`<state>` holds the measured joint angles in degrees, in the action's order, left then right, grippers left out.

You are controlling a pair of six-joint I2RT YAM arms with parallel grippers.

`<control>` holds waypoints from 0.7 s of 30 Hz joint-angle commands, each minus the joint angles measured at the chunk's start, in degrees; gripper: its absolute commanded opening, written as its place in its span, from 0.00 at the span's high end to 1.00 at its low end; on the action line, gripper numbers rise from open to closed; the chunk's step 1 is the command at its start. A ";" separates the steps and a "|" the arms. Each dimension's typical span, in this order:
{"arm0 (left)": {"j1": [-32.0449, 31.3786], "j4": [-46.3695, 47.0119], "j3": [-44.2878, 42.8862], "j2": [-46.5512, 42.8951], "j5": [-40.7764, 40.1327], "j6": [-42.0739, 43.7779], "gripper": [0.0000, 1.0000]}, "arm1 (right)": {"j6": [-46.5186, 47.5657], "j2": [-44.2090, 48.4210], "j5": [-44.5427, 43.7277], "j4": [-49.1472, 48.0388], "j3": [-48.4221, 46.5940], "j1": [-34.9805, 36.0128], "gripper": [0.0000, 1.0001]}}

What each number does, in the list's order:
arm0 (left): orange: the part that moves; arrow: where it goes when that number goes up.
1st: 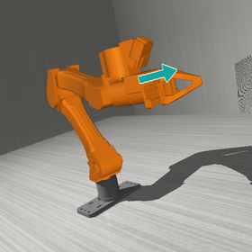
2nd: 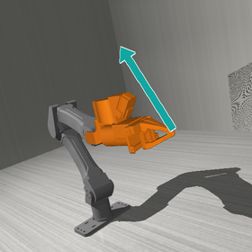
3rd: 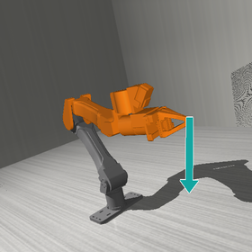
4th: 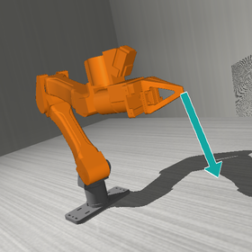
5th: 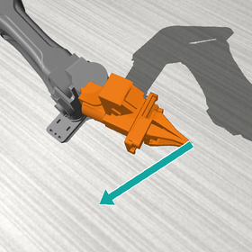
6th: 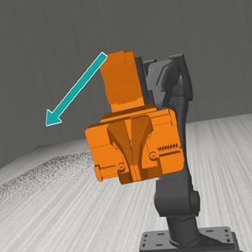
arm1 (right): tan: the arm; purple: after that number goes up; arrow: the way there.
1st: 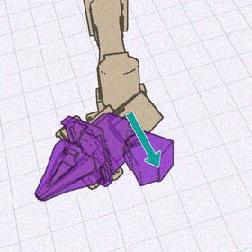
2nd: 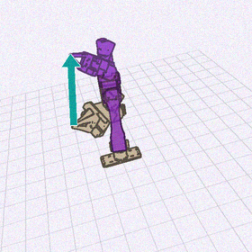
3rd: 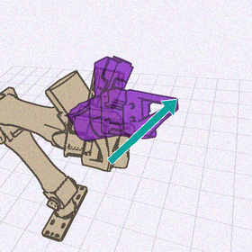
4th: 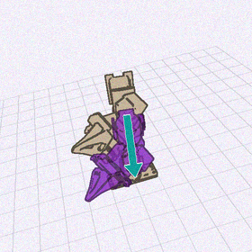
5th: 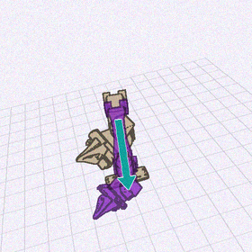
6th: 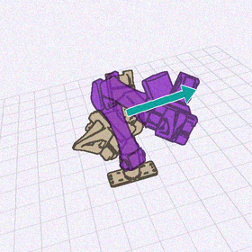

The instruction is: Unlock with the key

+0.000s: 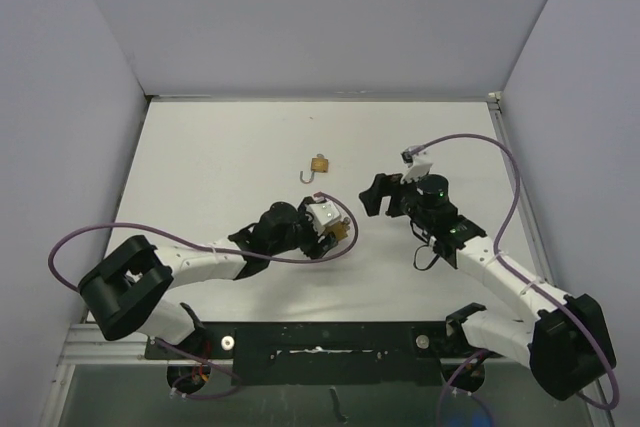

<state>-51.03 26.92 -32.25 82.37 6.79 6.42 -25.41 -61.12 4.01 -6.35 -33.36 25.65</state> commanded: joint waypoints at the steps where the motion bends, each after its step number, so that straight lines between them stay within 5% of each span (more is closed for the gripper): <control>1: -0.21 -2.52 -6.99 -4.39 2.06 -0.06 1.00 | 8.70 -0.89 -2.25 7.08 -3.49 1.79 0.05; 21: -0.22 -8.76 -12.19 -2.91 3.32 1.54 1.00 | 12.16 -11.69 -9.25 16.58 -12.02 9.22 0.03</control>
<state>-51.03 13.32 -39.07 81.14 8.82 7.25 -13.91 -72.38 -2.66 10.46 -42.46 33.69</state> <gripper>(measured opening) 0.639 0.965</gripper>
